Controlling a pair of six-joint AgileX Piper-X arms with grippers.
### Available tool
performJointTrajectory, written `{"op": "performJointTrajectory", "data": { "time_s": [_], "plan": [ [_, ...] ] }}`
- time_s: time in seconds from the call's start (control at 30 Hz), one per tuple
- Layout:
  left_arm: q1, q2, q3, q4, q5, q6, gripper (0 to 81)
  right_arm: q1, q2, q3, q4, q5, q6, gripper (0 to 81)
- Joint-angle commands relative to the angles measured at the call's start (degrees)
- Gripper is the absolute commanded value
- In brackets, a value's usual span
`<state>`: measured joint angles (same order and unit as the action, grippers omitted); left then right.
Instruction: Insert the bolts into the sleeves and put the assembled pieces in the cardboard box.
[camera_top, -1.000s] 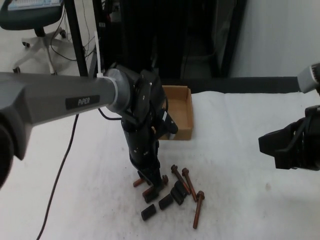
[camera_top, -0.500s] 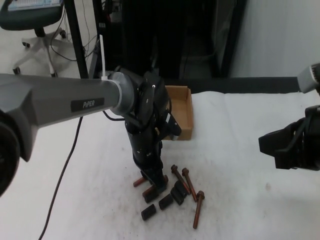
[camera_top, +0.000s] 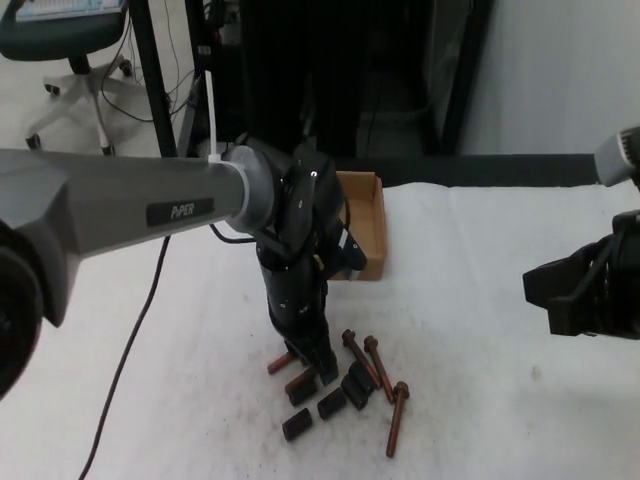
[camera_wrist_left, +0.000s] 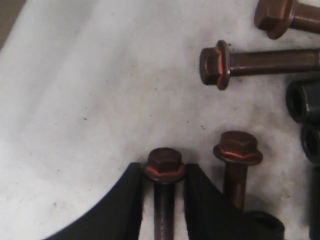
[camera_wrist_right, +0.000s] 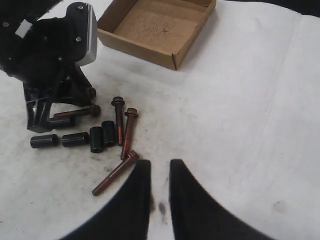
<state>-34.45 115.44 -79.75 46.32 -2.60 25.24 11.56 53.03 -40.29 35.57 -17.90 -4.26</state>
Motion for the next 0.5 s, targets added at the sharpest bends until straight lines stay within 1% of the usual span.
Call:
{"op": "performJointTrajectory", "data": {
  "time_s": [0.0,0.1,0.23,0.3,0.47],
  "plan": [
    [0.28,-2.67,-0.47,-1.26,-4.26,-2.00,0.4,-0.13,-0.30,-0.64,0.21,-2.72,-0.45,14.0],
    [0.32,-7.30,-0.82,-2.64,-9.13,-4.66,0.4,-0.13,-0.30,-0.64,0.21,-4.00,-0.45,14.0],
    [1.51,-14.80,-0.78,-4.95,-9.87,-12.86,0.4,-0.13,-0.30,-0.64,0.10,-7.39,1.42,14.0],
    [2.55,-18.11,-0.78,-5.93,-8.38,-18.27,0.4,-0.13,-0.30,-0.64,0.10,-8.44,2.16,14.0],
    [6.86,-26.29,3.09,-9.30,-0.90,-28.91,0.4,-0.13,-0.30,-0.64,0.10,-9.07,2.15,14.0]
  ]
}}
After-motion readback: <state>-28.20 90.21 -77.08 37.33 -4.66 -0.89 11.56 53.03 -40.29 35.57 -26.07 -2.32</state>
